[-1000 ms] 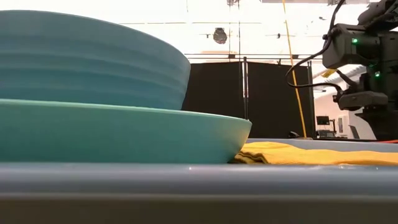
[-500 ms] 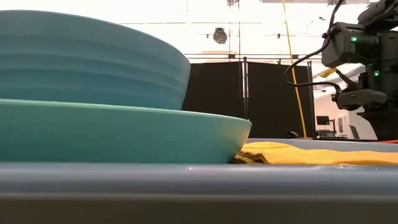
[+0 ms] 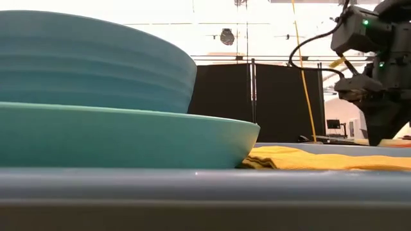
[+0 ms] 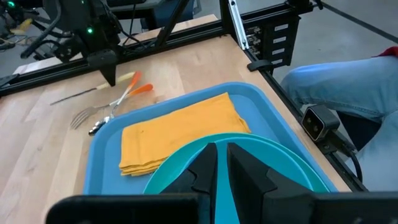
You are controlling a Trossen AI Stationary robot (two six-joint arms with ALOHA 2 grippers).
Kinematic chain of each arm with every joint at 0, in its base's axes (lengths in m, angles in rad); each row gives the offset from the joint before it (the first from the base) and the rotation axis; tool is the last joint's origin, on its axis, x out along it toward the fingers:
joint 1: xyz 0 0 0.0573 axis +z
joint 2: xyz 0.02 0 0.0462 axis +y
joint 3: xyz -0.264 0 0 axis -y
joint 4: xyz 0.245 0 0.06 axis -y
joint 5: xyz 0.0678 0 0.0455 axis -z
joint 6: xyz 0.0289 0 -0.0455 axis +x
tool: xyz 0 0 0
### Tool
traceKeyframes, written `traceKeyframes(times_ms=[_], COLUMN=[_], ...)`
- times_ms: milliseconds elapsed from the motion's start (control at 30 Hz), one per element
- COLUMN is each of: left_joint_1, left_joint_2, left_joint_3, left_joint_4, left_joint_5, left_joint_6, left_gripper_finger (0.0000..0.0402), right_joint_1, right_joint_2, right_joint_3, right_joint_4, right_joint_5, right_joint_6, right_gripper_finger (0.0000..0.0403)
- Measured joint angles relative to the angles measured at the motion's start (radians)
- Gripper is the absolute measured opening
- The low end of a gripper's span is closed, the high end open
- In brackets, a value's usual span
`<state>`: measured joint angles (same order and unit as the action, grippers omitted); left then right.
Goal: Set up tray
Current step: Put the knife on the napkin
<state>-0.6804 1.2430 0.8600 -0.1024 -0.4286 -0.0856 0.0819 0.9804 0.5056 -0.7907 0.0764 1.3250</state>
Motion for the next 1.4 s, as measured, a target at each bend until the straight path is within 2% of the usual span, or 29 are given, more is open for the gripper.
traceKeyframes(times_ms=[400, 833, 967, 1133, 1400], left_joint_1=[0.000, 0.000, 0.000, 0.000, 0.000], left_joint_2=[0.000, 0.000, 0.000, 0.000, 0.000], left_joint_3=[0.000, 0.000, 0.000, -0.001, -0.069], left_joint_4=[-0.002, -0.002, -0.002, 0.000, 0.099], left_joint_5=[0.000, 0.000, 0.000, 0.000, -0.011], left_joint_6=[0.000, 0.002, 0.001, 0.002, 0.003], left_gripper_finger=[0.0042, 0.0042, 0.0042, 0.0042, 0.0042], right_joint_1=[0.038, 0.148, 0.197, 0.252, 0.305], right_joint_2=[-0.004, 0.015, 0.086, 0.227, 0.430], right_joint_3=[0.041, 0.043, 0.043, 0.043, 0.044], right_joint_4=[0.069, 0.404, 0.514, 0.765, 1.050], right_joint_5=[0.003, 0.007, 0.028, 0.052, 0.059], right_joint_6=[0.020, 0.080, 0.131, 0.147, 0.228], right_gripper_finger=[0.0042, 0.0042, 0.0042, 0.0042, 0.0042])
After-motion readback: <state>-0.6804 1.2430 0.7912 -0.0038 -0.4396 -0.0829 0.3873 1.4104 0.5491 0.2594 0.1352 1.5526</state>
